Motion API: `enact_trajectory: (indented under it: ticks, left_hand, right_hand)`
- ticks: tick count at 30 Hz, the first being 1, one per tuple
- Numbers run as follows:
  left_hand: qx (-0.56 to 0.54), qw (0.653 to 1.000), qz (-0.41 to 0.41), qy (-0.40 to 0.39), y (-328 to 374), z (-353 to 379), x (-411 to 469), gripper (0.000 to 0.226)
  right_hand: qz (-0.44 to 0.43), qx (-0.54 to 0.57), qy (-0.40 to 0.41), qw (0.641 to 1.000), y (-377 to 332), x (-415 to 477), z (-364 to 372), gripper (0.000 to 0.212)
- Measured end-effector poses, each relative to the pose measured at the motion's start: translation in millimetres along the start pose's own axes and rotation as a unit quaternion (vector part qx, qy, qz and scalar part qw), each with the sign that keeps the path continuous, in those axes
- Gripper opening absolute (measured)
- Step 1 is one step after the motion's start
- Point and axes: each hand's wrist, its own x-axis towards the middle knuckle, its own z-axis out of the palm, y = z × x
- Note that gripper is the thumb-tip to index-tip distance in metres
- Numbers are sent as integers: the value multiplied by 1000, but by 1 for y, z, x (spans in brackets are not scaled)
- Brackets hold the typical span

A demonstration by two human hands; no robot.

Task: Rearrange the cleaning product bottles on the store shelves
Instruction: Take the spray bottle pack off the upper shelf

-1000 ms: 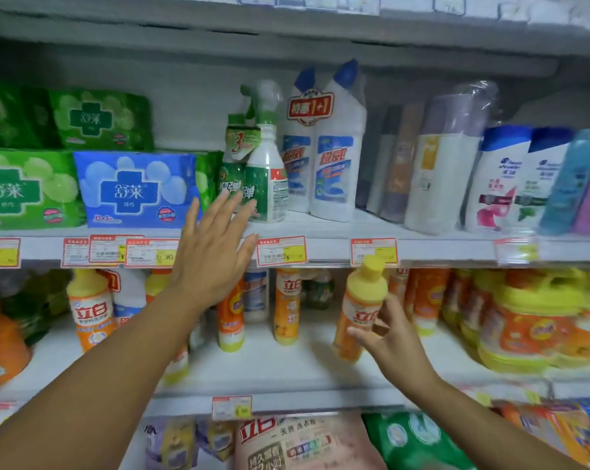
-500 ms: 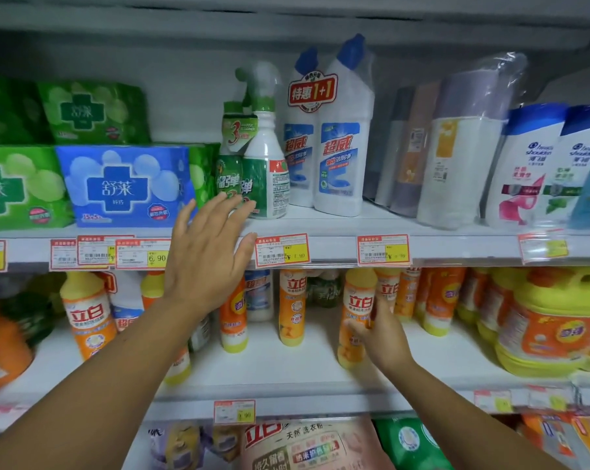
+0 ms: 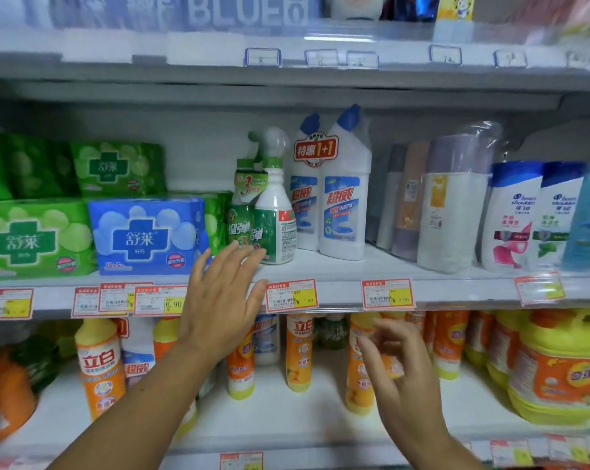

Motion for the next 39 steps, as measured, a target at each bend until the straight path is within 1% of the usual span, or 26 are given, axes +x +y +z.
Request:
enact_trajectory:
  ticks: [1,2,3,5,7,9,11,13,16,18,20,22,25,28,32,34,36,39]
  left_hand:
    - [-4,1000,2,0,0,0,0,49]
    - [-8,1000,4,0,-1,-1,0,48]
    - [-10,1000,6,-1,-1,-1,0,48]
    - [-13,1000,14,-4,-4,-2,0,48]
    - [-14,1000,16,-4,-8,-3,-1,50]
    - [-13,1000,12,-1,-13,-3,-3,52]
    - [-11,1000,8,1,-15,-2,-5,52]
    - [-10,1000,6,3,-16,0,-5,53]
    - [-12,1000,9,2,-16,1,-5,52]
    - [-12,1000,10,3,-17,2,-5,52]
    - [-10,1000,5,3,-17,2,-5,52]
    - [-10,1000,3,8,-17,4,-4,51]
    - [-15,1000,8,22,-17,6,-5,49]
    - [-15,1000,11,24,-17,4,-6,49]
    - [-14,1000,13,16,-18,2,-7,54]
    - [-10,1000,15,14,-19,1,-8,56]
    - [-13,1000,15,17,-20,2,-9,58]
    - [-11,1000,10,23,-21,2,-9,58]
  right_hand:
    - [-49,7,1,999,-20,19,2,25]
    - [-74,6,-14,997,-37,39,6,23]
    - [-73,-2,-42,996,-49,61,12,23]
    - [-27,-35,-116,992,-67,104,32,30]
    - [22,-77,-173,982,-70,140,54,47]
    - [69,-84,-219,970,-67,165,78,61]
    - [104,-74,-248,960,-58,181,101,73]
    - [133,-71,-251,956,-49,191,122,81]
    - [135,-113,-220,959,-43,193,144,80]
    - [119,-131,-198,964,-45,192,147,77]
    - [82,-152,-192,966,-49,188,139,71]
    - [50,-159,-191,967,-54,187,123,70]
    - [19,-118,-203,972,-70,186,89,72]
    - [-13,-100,-204,974,-88,181,48,70]
    - [-3,-61,-187,980,-102,158,-9,76]
    - [5,-35,-195,980,-105,133,-36,70]
    - [8,-31,-214,976,-101,98,-58,65]
    - [38,-7,-232,972,-80,43,-75,65]
